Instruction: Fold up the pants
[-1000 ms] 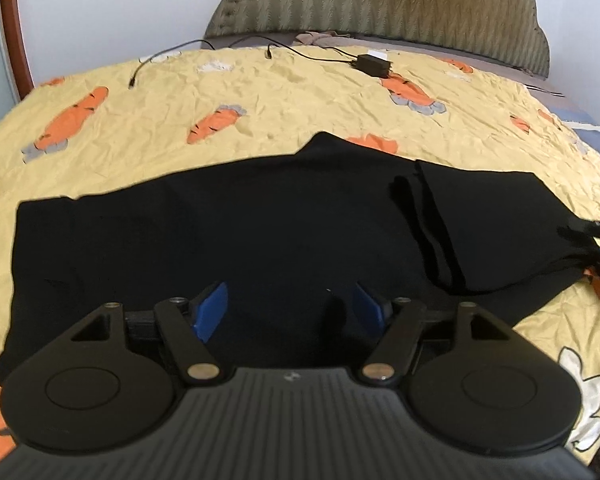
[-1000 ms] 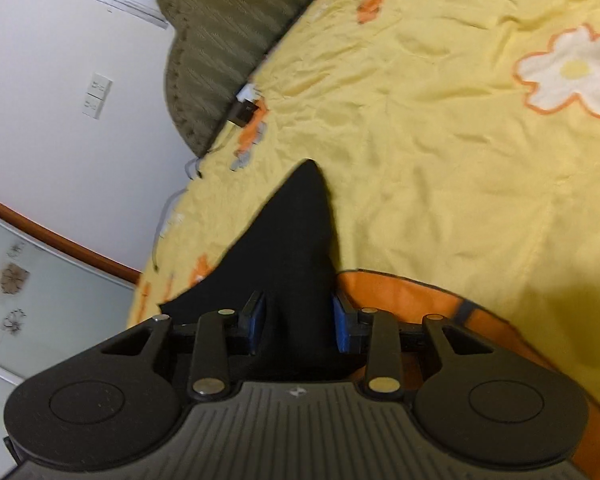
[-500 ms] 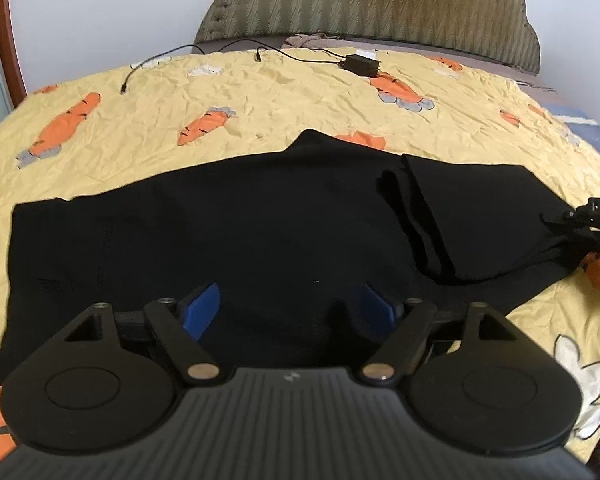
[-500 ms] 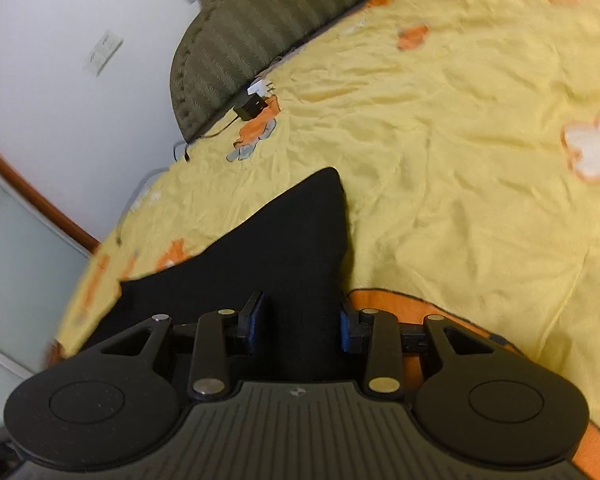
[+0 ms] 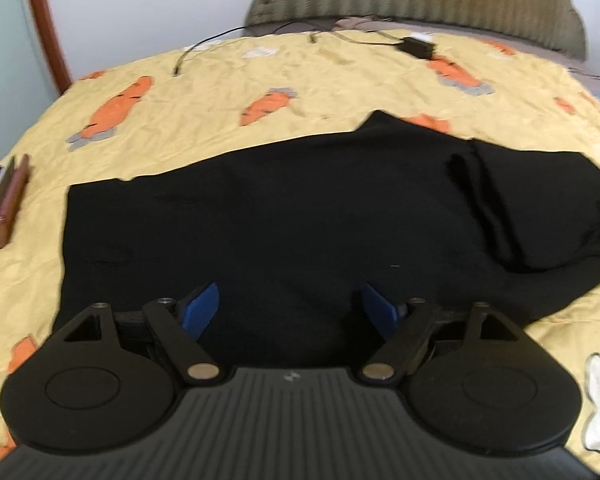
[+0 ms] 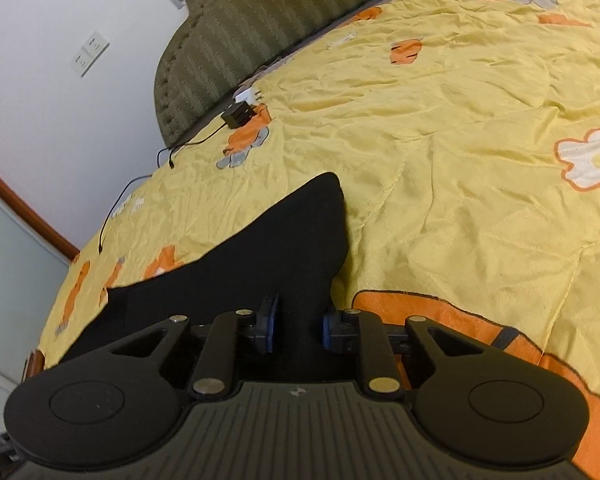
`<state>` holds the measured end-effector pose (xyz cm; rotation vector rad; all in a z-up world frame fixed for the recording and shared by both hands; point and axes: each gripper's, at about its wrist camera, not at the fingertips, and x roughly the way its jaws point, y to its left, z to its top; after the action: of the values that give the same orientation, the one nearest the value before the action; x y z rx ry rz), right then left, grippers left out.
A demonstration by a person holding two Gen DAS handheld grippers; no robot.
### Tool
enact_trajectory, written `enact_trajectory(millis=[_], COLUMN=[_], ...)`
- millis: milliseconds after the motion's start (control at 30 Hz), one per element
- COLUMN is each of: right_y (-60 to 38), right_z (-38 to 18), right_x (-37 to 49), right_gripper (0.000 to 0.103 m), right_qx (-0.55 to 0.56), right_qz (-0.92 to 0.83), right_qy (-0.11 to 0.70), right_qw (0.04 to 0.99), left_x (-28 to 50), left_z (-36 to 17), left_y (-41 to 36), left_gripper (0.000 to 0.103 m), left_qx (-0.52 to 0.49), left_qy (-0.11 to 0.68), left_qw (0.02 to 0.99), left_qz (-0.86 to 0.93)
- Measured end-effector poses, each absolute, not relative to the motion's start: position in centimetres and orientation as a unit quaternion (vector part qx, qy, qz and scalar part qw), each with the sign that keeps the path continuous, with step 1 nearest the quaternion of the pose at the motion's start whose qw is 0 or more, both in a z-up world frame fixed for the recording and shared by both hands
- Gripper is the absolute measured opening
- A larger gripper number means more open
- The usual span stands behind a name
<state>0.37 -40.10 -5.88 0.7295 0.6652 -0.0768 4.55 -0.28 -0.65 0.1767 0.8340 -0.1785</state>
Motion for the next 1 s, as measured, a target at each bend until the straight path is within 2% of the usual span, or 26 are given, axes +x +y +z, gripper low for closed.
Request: enact_trajectory(millis=[233,367,800,1000], right_y=[-38.7,-37.6,-37.5,-35.9], right_z=[-3.8,-3.7,-3.1,-0.4], right_x=[0.6,1.7,1.5,2.1], right_gripper=[0.014,0.012,0.010,0.010], right_qx=[0.337,0.291,0.330,0.350], right_qz=[-0.045,-0.064,-0.078,-0.045], right_qy=[0.306,0.322,0.326,0.314], right_qw=[0.889,0.899,0.882,0.882], left_x=[5.0,5.1,4.7,4.0], left_z=[-0.8,-1.0,-0.9,0.7], left_y=[1.0,1.6,3.3,8.4], left_gripper=[0.078,0.079,0.082,0.082], left_qx=[0.094,0.086,0.068,0.013], left_qy=[0.405,0.408,0.405,0.389], left_qw=[0.908,0.907,0.909,0.920], left_qz=[-0.058,-0.062,-0.070,-0.039])
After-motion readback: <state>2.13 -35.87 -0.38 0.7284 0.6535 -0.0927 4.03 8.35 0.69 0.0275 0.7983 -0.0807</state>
